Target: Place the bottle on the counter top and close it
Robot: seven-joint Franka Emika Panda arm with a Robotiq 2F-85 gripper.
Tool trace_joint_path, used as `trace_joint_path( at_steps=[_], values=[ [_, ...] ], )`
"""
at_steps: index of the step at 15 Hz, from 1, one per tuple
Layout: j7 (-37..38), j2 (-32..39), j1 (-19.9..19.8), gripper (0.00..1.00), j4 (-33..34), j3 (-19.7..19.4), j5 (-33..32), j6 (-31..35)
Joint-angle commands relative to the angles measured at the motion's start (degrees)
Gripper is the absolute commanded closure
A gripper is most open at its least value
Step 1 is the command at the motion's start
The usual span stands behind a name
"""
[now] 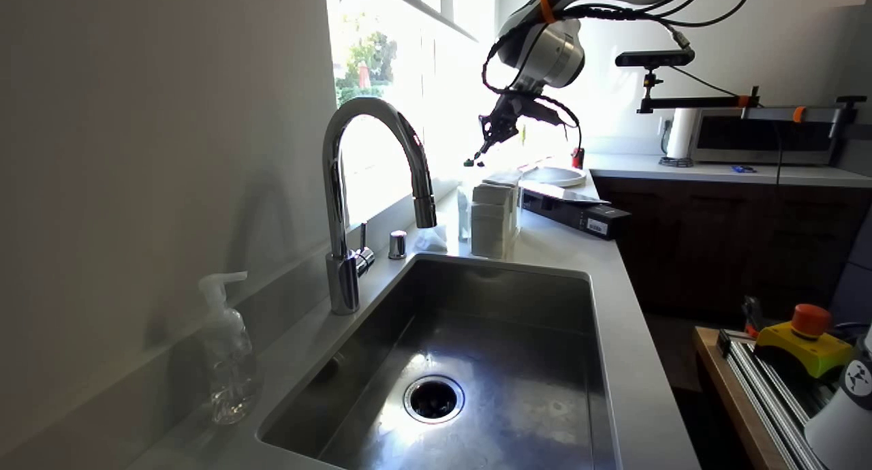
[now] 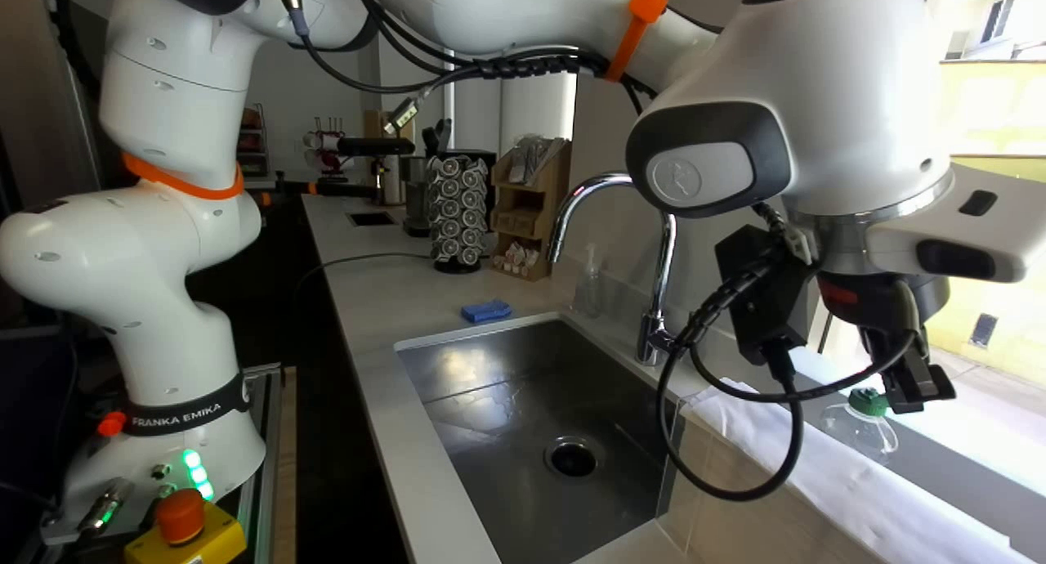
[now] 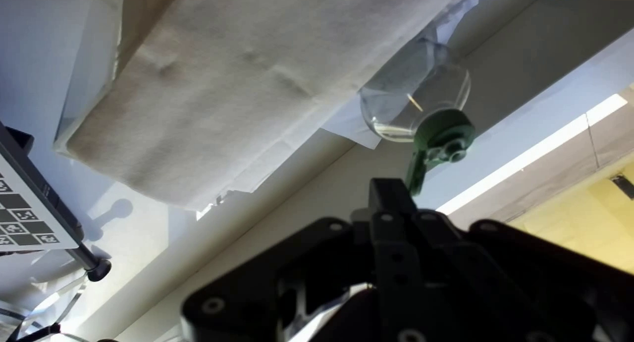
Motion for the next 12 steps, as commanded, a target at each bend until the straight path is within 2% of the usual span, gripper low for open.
trace_joint_path(
  at_steps=[1, 12],
  values=[
    [0.0, 1.69, -0.42, 1.0, 1.75, 0.87, 1.16, -0.09],
    [-0.16, 2.37, -0.11, 1.0, 3.56, 2.04, 0.69, 0.01]
  ],
)
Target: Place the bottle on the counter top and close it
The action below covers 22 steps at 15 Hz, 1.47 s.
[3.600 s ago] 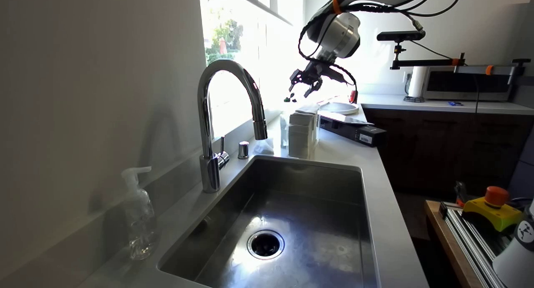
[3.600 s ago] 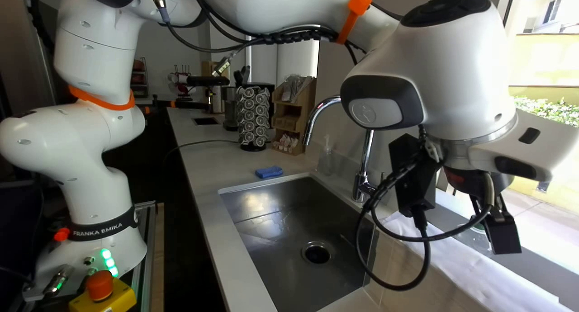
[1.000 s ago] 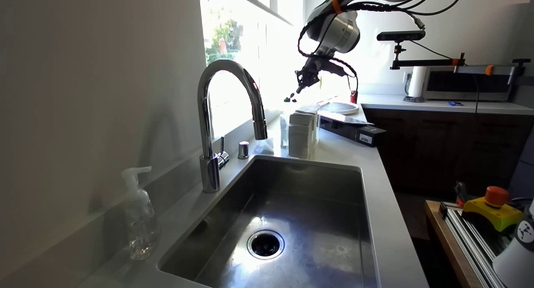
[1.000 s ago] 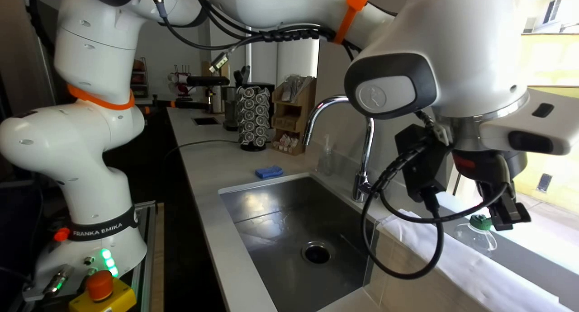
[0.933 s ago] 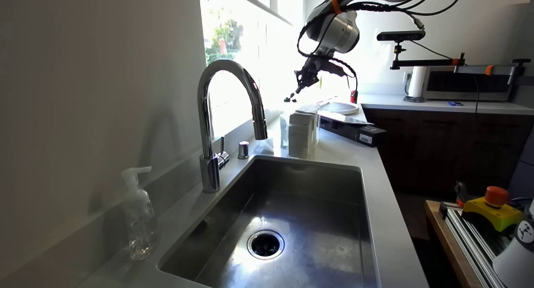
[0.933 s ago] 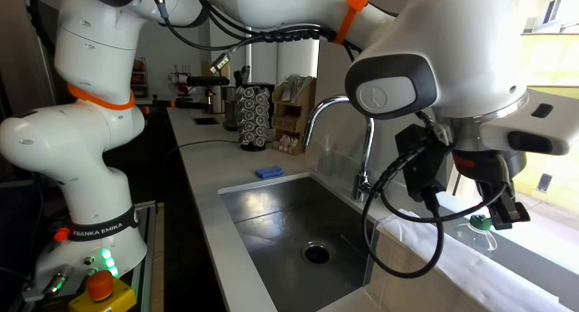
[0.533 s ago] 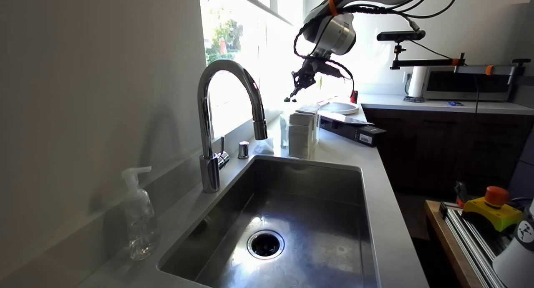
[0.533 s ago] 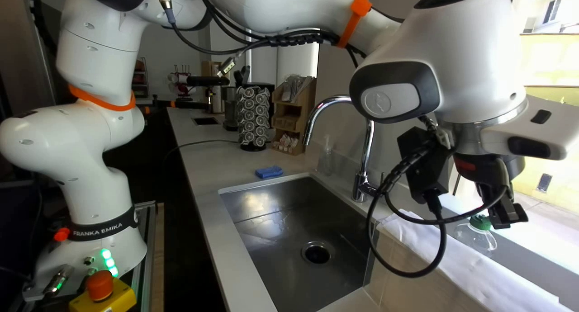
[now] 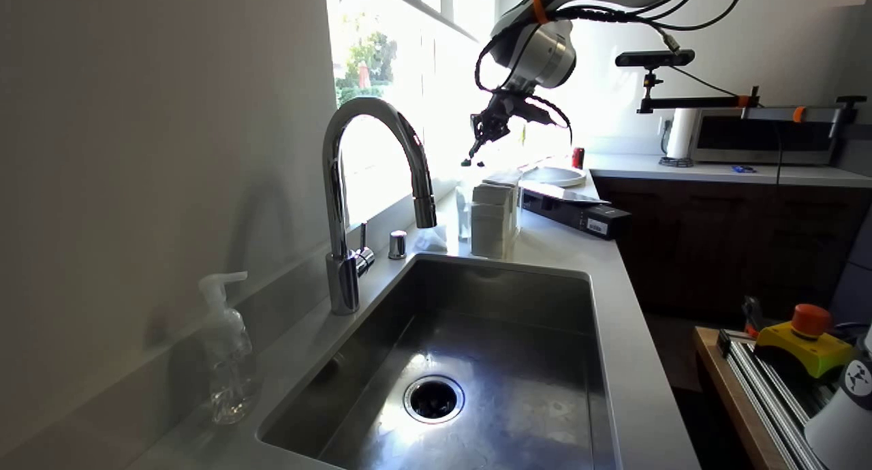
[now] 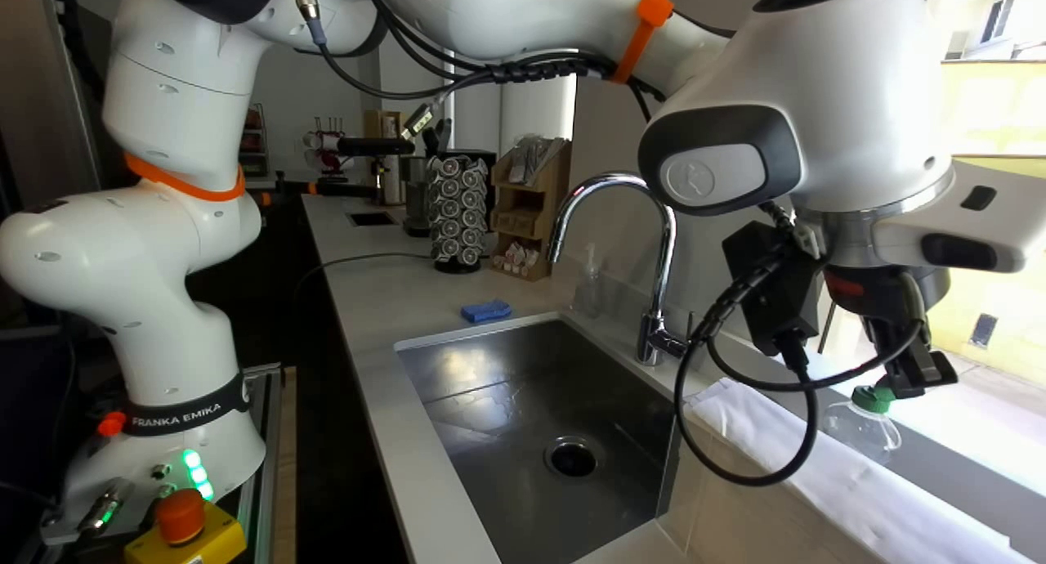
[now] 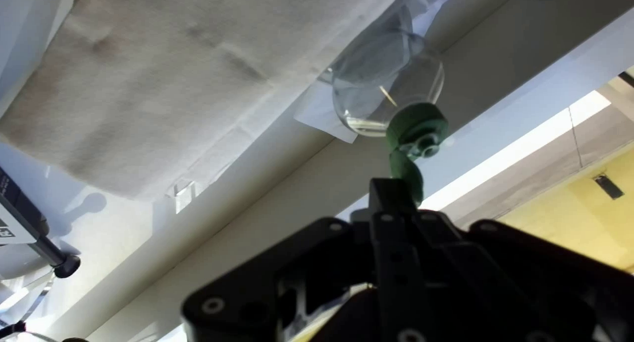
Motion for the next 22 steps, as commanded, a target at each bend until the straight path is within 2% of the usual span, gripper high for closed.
trace_joint_path(
  at_steps=[1, 11, 12, 13, 22],
  values=[
    [-0.17, 0.96, -0.1, 1.0, 1.34, 0.59, 0.43, -0.04],
    [-0.47, 1.26, -0.09, 1.0, 1.83, 1.59, 0.48, -0.24],
    [-0.17, 1.01, 0.03, 0.74, 1.72, 1.5, 0.24, -0.3],
    [-0.29, 0.76, -0.01, 0.73, 1.68, 1.58, 0.28, -0.48],
    [-2.46, -1.73, 0.61, 0.07, 0.49, 1.36, -1.74, -1.56]
  ],
)
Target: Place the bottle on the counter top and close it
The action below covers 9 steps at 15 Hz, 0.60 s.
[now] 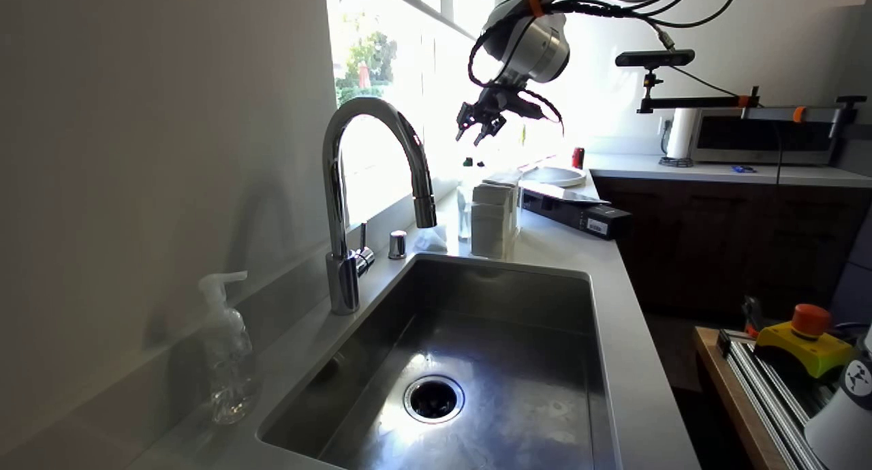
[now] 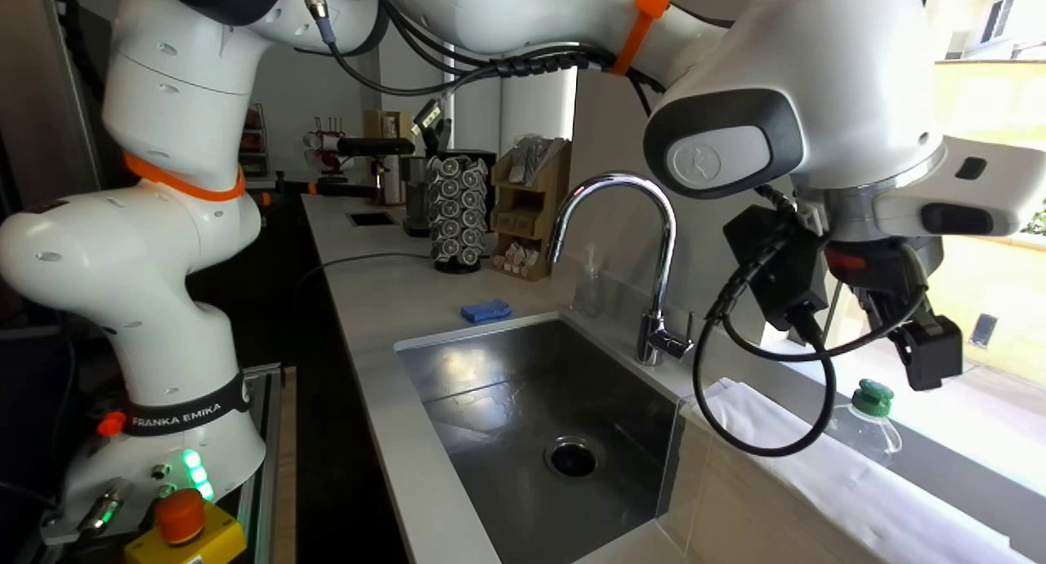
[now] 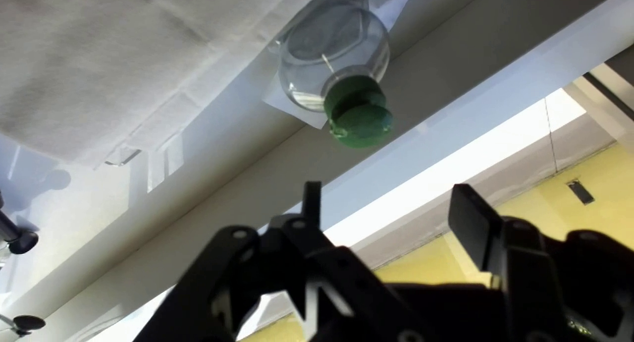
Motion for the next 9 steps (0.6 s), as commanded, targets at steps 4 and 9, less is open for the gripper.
trace_joint_path(
  at_steps=[4, 9],
  values=[
    [-3.51, -3.44, 0.43, 0.0, -1.69, -0.59, -3.57, -4.9],
    [-4.54, -6.23, 1.42, 0.0, -2.63, -2.4, -8.22, -11.15]
  ],
)
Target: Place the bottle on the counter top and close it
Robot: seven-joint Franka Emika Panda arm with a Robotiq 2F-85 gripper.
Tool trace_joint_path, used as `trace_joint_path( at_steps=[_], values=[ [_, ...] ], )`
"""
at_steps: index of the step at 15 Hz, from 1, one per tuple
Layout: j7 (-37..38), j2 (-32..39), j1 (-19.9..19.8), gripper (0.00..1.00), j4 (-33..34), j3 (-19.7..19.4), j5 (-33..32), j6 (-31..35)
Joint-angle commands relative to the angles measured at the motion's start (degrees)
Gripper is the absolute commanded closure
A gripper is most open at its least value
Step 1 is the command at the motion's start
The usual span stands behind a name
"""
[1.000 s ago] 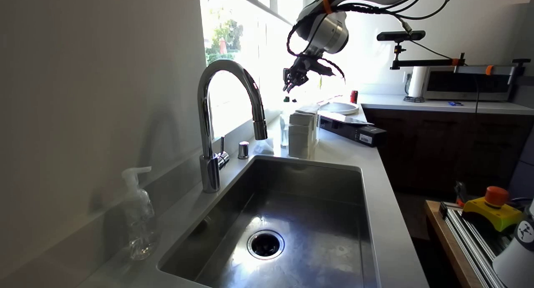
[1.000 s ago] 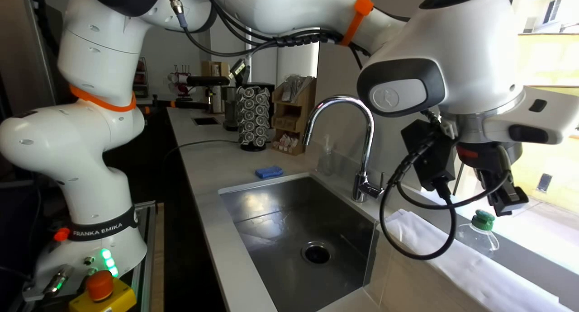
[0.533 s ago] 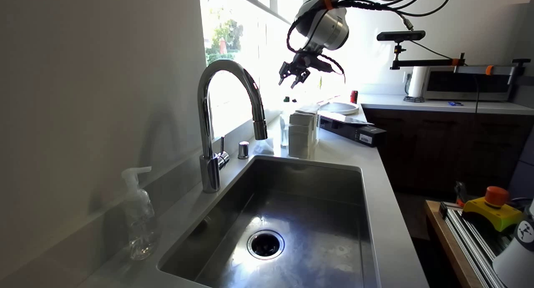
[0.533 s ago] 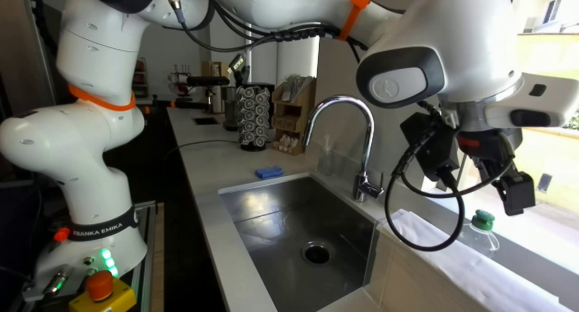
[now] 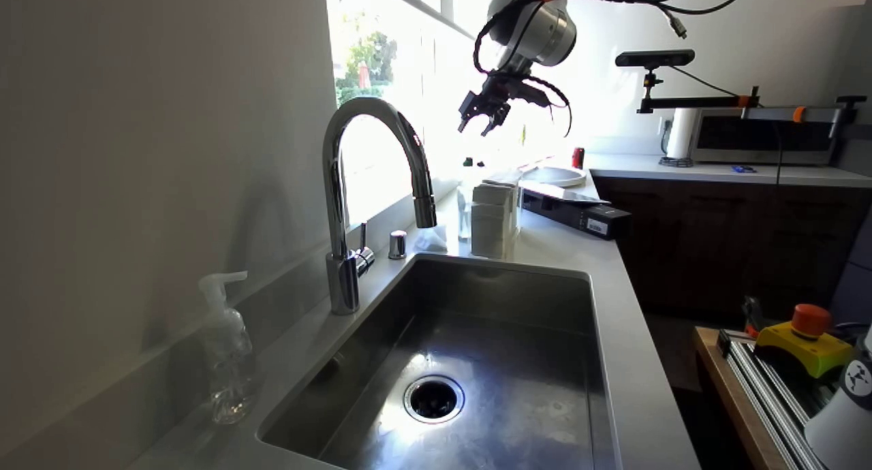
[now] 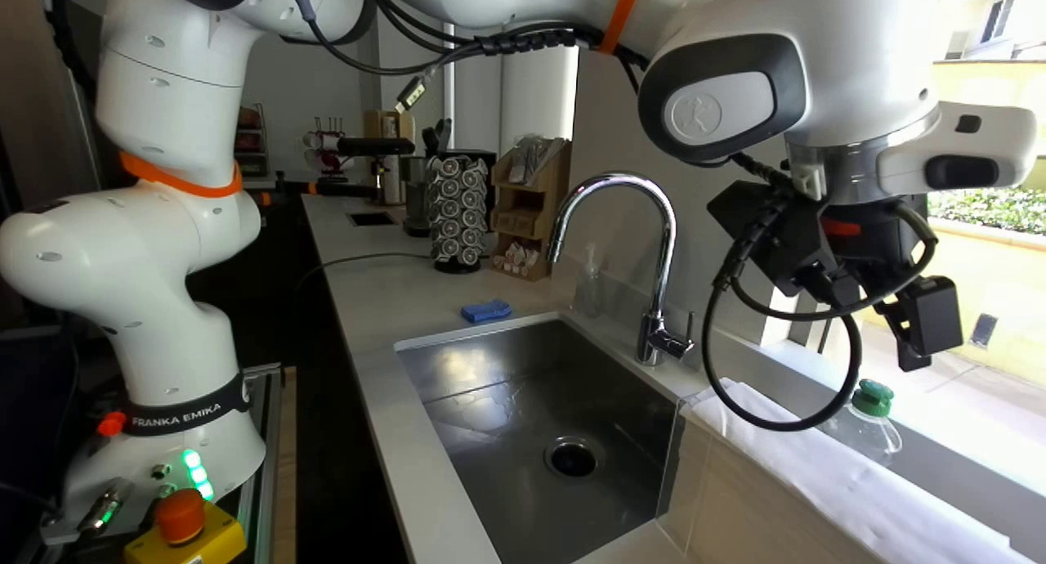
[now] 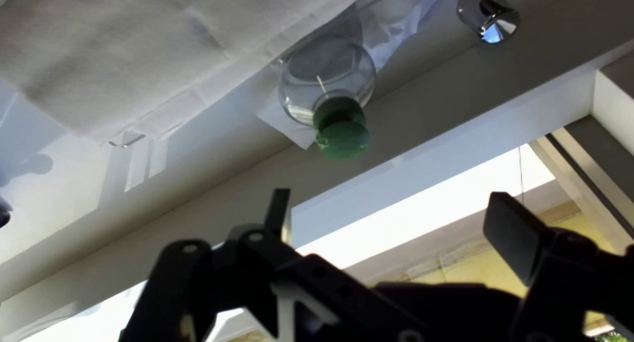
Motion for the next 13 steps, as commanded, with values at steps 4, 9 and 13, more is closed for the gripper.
trace_joint_path(
  at_steps=[4, 9, 13],
  values=[
    [-0.69, -4.51, 2.15, 0.0, -3.55, -3.3, -5.87, -5.72],
    [-2.24, -5.82, 2.94, 0.0, -6.71, -4.47, -6.31, -6.08],
    [-1.62, -3.25, 2.83, 0.0, -3.07, -4.66, -5.05, -5.31]
  ],
)
